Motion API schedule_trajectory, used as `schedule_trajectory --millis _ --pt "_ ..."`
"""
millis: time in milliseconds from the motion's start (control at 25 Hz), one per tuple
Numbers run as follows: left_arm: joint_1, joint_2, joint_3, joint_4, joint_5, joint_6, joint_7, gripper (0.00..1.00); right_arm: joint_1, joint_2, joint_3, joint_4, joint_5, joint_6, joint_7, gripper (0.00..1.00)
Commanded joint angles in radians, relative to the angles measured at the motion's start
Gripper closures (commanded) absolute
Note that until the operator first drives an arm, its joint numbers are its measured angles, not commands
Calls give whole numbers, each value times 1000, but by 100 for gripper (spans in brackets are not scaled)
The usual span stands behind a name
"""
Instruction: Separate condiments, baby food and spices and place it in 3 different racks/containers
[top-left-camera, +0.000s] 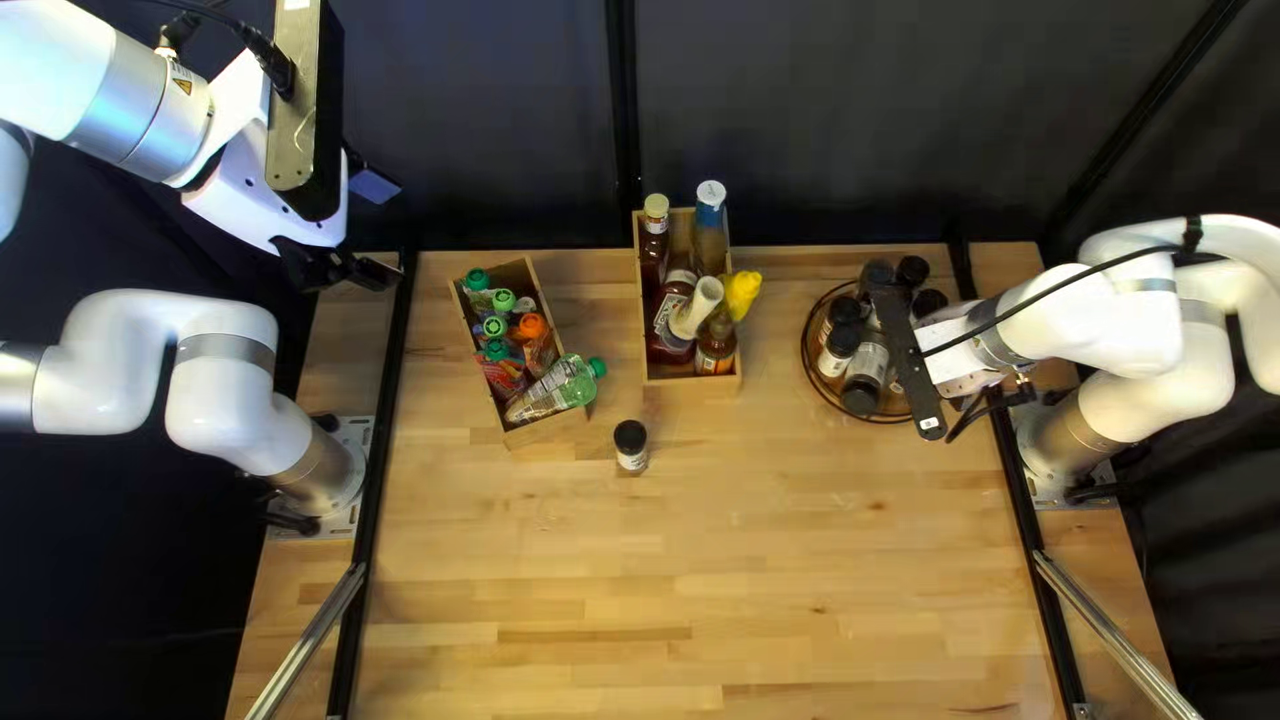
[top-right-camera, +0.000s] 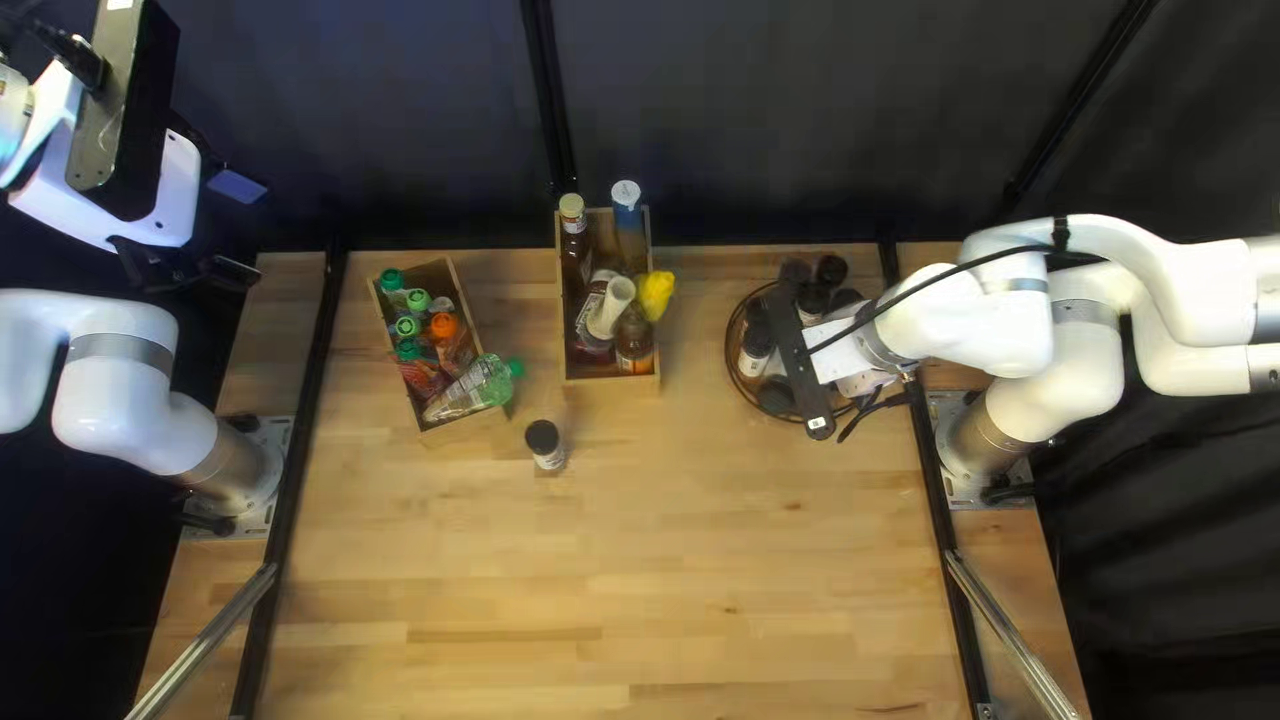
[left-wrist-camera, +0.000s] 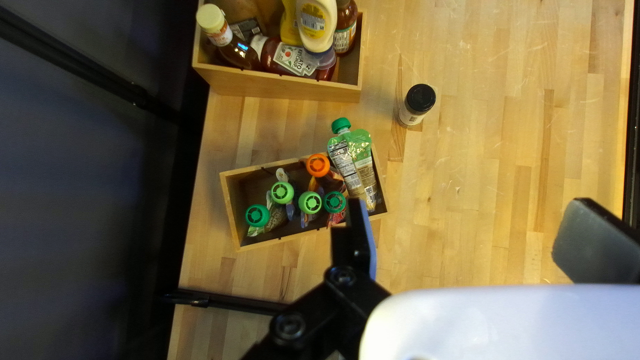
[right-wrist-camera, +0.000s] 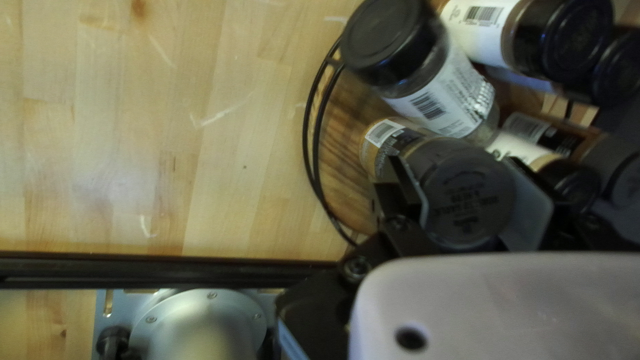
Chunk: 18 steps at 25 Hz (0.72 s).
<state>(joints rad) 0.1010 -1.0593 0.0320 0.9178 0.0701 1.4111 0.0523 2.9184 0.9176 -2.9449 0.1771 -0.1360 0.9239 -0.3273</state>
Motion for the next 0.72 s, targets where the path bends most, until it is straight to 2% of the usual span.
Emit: schedule_trajectory --millis 40,200,440,520,560,640,680,720 --pt "0 0 0 0 0 0 0 0 7 -6 -6 -5 12 -10 1 99" --pt "0 0 0 0 0 0 0 0 10 -24 -37 -5 28 -35 -21 99" --pt "0 0 0 0 0 0 0 0 -1 -30 -127 -46 54 -101 -79 100" --pt "0 0 0 0 0 0 0 0 -2 -37 -143 -51 61 -116 -86 95" --pt "0 0 0 0 0 0 0 0 -2 -43 -153 -51 66 -124 -91 84" --pt "0 0 0 0 0 0 0 0 -2 -46 -160 -49 70 -126 -93 29" --pt "0 0 0 0 0 0 0 0 -2 -42 -162 -51 70 -125 -95 14" --pt "0 0 0 0 0 0 0 0 -2 -41 -162 -52 71 -124 -95 8"
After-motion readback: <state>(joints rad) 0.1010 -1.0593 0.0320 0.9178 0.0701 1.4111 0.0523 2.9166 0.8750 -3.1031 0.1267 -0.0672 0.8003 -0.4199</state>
